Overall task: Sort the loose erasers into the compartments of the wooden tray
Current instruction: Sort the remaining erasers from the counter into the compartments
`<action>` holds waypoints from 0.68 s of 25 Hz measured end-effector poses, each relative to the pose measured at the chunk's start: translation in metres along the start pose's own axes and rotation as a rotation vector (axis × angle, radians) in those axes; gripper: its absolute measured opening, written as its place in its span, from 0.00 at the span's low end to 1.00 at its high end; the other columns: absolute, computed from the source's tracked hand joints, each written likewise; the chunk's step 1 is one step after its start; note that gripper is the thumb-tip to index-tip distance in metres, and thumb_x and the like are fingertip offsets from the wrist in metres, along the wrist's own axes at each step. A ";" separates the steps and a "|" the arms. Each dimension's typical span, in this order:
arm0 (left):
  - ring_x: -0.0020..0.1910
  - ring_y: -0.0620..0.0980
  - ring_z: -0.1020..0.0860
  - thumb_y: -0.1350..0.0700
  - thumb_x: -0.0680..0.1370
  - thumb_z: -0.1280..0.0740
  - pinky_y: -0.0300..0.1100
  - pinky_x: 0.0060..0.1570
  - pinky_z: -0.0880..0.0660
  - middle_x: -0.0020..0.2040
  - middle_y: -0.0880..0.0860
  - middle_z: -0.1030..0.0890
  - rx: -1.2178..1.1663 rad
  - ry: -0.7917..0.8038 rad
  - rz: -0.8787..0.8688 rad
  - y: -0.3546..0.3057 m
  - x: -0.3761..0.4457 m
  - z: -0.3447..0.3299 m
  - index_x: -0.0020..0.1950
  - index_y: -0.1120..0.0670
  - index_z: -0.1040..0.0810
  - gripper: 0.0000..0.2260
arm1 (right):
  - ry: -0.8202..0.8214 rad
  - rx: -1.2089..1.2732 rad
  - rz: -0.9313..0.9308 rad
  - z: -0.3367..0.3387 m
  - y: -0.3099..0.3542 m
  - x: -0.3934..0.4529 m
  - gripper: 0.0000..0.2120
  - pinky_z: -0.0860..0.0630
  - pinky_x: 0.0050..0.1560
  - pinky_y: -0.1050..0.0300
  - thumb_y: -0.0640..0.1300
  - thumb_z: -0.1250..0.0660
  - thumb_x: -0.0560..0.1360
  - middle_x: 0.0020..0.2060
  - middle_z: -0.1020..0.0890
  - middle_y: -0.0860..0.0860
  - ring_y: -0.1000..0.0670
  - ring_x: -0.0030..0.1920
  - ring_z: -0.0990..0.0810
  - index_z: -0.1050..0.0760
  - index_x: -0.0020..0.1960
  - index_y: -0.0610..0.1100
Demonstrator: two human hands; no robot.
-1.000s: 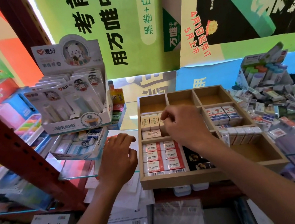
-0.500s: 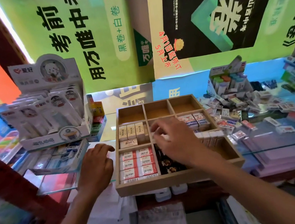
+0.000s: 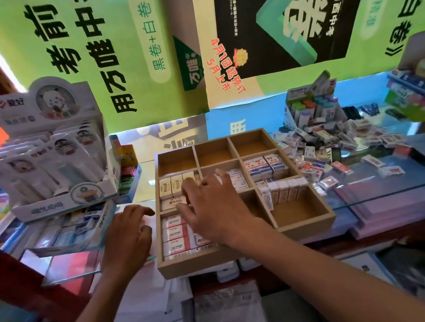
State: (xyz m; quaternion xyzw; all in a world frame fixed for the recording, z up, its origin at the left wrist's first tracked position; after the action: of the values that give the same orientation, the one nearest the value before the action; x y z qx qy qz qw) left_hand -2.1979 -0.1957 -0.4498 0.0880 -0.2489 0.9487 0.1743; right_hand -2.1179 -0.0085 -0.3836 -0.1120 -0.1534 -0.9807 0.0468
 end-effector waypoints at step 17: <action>0.56 0.49 0.26 0.53 0.80 0.38 0.48 0.56 0.30 0.57 0.49 0.22 -0.070 0.122 -0.294 -0.279 0.001 -0.083 0.58 0.48 0.24 0.09 | -0.420 0.300 -0.365 0.064 -0.243 -0.129 0.09 0.25 0.48 0.52 0.43 0.37 0.78 0.49 0.18 0.52 0.49 0.51 0.23 0.23 0.57 0.49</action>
State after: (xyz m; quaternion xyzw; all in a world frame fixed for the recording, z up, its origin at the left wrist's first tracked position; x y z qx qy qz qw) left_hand -2.1010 0.0741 -0.3980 0.0597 -0.2551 0.9072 0.3291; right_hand -2.0102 0.2489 -0.4249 -0.2747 -0.3202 -0.8947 -0.1467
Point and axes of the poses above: each hand's wrist, its own x-axis towards the middle knuckle, its own z-axis out of the back of the hand, y = z × x, the point moved 1 cm from there along x, towards the middle knuckle
